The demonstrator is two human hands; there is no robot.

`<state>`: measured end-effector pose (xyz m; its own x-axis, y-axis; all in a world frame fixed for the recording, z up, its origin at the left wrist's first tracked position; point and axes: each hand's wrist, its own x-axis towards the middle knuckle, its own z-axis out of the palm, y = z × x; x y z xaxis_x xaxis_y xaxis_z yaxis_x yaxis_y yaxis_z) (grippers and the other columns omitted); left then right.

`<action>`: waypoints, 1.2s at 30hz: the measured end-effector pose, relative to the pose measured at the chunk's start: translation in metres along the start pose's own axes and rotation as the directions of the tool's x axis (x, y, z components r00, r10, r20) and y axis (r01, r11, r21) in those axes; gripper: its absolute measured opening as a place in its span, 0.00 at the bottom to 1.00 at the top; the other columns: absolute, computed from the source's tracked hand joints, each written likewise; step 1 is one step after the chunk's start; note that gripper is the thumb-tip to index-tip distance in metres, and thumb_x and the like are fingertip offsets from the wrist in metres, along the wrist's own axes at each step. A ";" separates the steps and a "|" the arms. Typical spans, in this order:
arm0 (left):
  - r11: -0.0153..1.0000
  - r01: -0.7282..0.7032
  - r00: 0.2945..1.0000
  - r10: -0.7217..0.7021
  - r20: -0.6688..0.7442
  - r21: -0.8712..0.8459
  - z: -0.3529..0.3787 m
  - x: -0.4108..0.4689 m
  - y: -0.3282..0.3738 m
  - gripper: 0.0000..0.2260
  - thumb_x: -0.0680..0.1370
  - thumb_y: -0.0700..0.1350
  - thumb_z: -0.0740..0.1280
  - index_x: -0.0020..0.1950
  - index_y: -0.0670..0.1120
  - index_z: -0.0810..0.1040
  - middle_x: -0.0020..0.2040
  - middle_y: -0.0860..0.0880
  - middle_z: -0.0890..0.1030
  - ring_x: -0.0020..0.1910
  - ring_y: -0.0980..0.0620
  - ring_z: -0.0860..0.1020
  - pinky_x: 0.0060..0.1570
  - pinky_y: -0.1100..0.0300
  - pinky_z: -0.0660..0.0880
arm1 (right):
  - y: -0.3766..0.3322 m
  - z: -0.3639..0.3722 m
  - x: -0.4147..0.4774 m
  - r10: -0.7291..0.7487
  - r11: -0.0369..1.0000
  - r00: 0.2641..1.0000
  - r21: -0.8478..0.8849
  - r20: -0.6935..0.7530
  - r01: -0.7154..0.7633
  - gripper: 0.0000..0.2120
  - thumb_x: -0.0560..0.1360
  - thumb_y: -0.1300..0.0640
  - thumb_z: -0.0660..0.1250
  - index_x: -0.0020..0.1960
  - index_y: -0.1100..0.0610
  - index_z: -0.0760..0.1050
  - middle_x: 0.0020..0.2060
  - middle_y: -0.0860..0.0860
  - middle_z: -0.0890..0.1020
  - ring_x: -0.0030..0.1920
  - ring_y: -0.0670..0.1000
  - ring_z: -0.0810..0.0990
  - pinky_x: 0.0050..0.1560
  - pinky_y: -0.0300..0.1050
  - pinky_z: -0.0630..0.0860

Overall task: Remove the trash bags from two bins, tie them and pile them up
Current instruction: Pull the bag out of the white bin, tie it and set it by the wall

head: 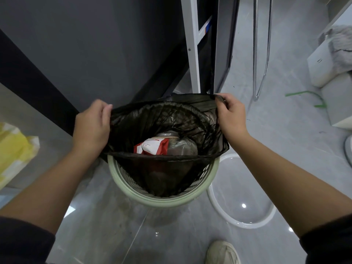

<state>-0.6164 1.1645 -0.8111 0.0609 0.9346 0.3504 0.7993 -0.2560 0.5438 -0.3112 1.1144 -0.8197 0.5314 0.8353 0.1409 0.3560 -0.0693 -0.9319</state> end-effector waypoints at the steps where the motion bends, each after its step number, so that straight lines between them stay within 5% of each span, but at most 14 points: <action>1: 0.999 0.036 0.999 -0.036 0.006 -0.003 -0.001 0.000 0.001 0.14 0.81 0.50 0.58 0.46 0.40 0.73 0.37 0.45 0.75 0.36 0.45 0.74 0.33 0.59 0.62 | 0.002 -0.001 0.001 0.012 1.000 1.000 -0.008 0.014 -0.012 0.08 0.78 0.60 0.61 0.48 0.51 0.79 0.39 0.44 0.80 0.43 0.41 0.78 0.44 0.28 0.71; 3: 0.978 0.193 0.972 -0.201 0.119 0.077 0.003 0.007 0.002 0.18 0.78 0.58 0.60 0.54 0.43 0.73 0.44 0.47 0.77 0.44 0.46 0.76 0.38 0.57 0.69 | 0.005 0.000 0.005 0.053 0.997 0.996 -0.062 0.068 -0.049 0.07 0.78 0.57 0.61 0.44 0.52 0.77 0.33 0.43 0.76 0.36 0.42 0.74 0.39 0.34 0.70; 5: 0.949 0.198 0.931 -0.261 0.255 0.247 0.008 0.016 0.003 0.18 0.76 0.60 0.63 0.55 0.46 0.75 0.46 0.47 0.78 0.48 0.44 0.78 0.42 0.54 0.72 | 0.005 0.002 0.008 0.084 0.992 0.989 -0.102 0.125 -0.072 0.11 0.78 0.55 0.61 0.37 0.54 0.73 0.27 0.45 0.70 0.30 0.44 0.69 0.36 0.40 0.66; 7: 0.960 0.117 0.967 -0.169 0.191 0.255 0.010 0.019 0.008 0.12 0.78 0.52 0.63 0.49 0.44 0.78 0.41 0.44 0.79 0.42 0.41 0.78 0.38 0.54 0.71 | 0.000 0.000 0.009 0.058 0.994 0.993 -0.100 0.104 -0.048 0.14 0.79 0.57 0.60 0.34 0.53 0.71 0.28 0.46 0.70 0.29 0.43 0.69 0.35 0.40 0.66; 10: 0.989 0.055 0.998 -0.051 -0.032 0.135 0.002 0.010 0.014 0.13 0.80 0.48 0.59 0.46 0.41 0.77 0.35 0.43 0.77 0.33 0.46 0.72 0.35 0.55 0.65 | -0.009 -0.013 0.006 -0.016 1.000 0.999 -0.016 -0.035 0.016 0.10 0.79 0.57 0.59 0.43 0.52 0.77 0.35 0.44 0.78 0.37 0.40 0.74 0.42 0.36 0.71; 14: 0.995 0.094 0.995 -0.094 -0.027 -0.020 -0.016 -0.009 0.007 0.11 0.80 0.47 0.60 0.47 0.42 0.77 0.32 0.48 0.75 0.30 0.57 0.72 0.34 0.64 0.65 | -0.007 -0.034 -0.007 -0.006 0.999 1.000 -0.039 -0.030 0.005 0.12 0.79 0.58 0.59 0.40 0.50 0.74 0.33 0.43 0.74 0.36 0.40 0.72 0.41 0.38 0.69; 17: 0.989 0.131 0.987 -0.123 0.106 -0.072 -0.026 -0.021 0.007 0.09 0.79 0.49 0.62 0.49 0.45 0.77 0.33 0.56 0.74 0.33 0.64 0.75 0.33 0.74 0.66 | 0.000 -0.044 -0.018 0.047 0.995 0.996 -0.086 0.081 -0.040 0.07 0.79 0.56 0.60 0.46 0.53 0.76 0.36 0.46 0.77 0.38 0.43 0.74 0.43 0.40 0.71; 22: 0.990 0.138 0.889 -0.113 0.443 -0.023 -0.040 -0.041 0.001 0.35 0.66 0.67 0.69 0.67 0.54 0.64 0.55 0.55 0.75 0.53 0.52 0.75 0.51 0.54 0.71 | 0.009 -0.062 -0.034 0.116 0.966 0.911 -0.258 0.395 -0.011 0.10 0.77 0.51 0.65 0.58 0.48 0.74 0.49 0.46 0.80 0.49 0.45 0.78 0.53 0.40 0.72; 24: 0.992 0.076 0.837 -0.119 0.533 0.103 -0.046 -0.047 -0.001 0.39 0.65 0.63 0.73 0.70 0.56 0.59 0.57 0.52 0.77 0.54 0.47 0.78 0.50 0.53 0.74 | 0.008 -0.066 -0.040 0.138 0.937 0.867 -0.346 0.478 0.042 0.09 0.77 0.54 0.64 0.56 0.47 0.74 0.49 0.47 0.81 0.50 0.47 0.79 0.52 0.42 0.75; 26: 0.986 -0.023 0.820 -0.076 0.568 0.166 -0.047 -0.050 -0.004 0.29 0.69 0.52 0.75 0.65 0.51 0.66 0.48 0.48 0.82 0.48 0.42 0.80 0.43 0.53 0.75 | 0.004 -0.067 -0.045 0.151 0.929 0.848 -0.365 0.508 0.053 0.11 0.77 0.62 0.61 0.49 0.48 0.77 0.44 0.49 0.82 0.45 0.49 0.80 0.44 0.44 0.78; 29: 0.996 -0.073 0.866 0.038 0.499 0.051 -0.050 -0.051 0.001 0.07 0.72 0.43 0.72 0.41 0.48 0.74 0.31 0.51 0.79 0.34 0.48 0.80 0.33 0.56 0.73 | -0.008 -0.066 -0.052 0.197 0.966 0.859 -0.241 0.473 -0.088 0.23 0.71 0.74 0.52 0.39 0.51 0.79 0.36 0.54 0.80 0.34 0.50 0.76 0.29 0.39 0.73; 32: 0.982 0.107 0.878 -0.021 0.478 -0.154 -0.049 -0.051 0.012 0.13 0.74 0.40 0.69 0.33 0.53 0.74 0.27 0.55 0.77 0.22 0.57 0.75 0.23 0.69 0.70 | -0.025 -0.056 -0.058 0.191 0.981 0.870 -0.057 0.455 -0.185 0.22 0.68 0.72 0.51 0.33 0.52 0.77 0.31 0.54 0.77 0.31 0.50 0.72 0.29 0.38 0.67; 36: 0.932 0.180 0.867 0.000 0.498 -0.314 -0.039 -0.053 0.020 0.11 0.74 0.39 0.71 0.38 0.56 0.78 0.30 0.50 0.79 0.26 0.52 0.77 0.32 0.62 0.75 | -0.047 -0.022 -0.074 0.111 0.992 0.824 -0.007 0.556 -0.129 0.12 0.72 0.62 0.61 0.37 0.49 0.80 0.34 0.53 0.79 0.36 0.53 0.76 0.36 0.44 0.73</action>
<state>-0.6270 1.1000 -0.7887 0.3506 0.9335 -0.0753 0.5680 -0.1480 0.8096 -0.3503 1.0434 -0.7784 0.0496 0.9836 -0.1731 0.2898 -0.1801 -0.9400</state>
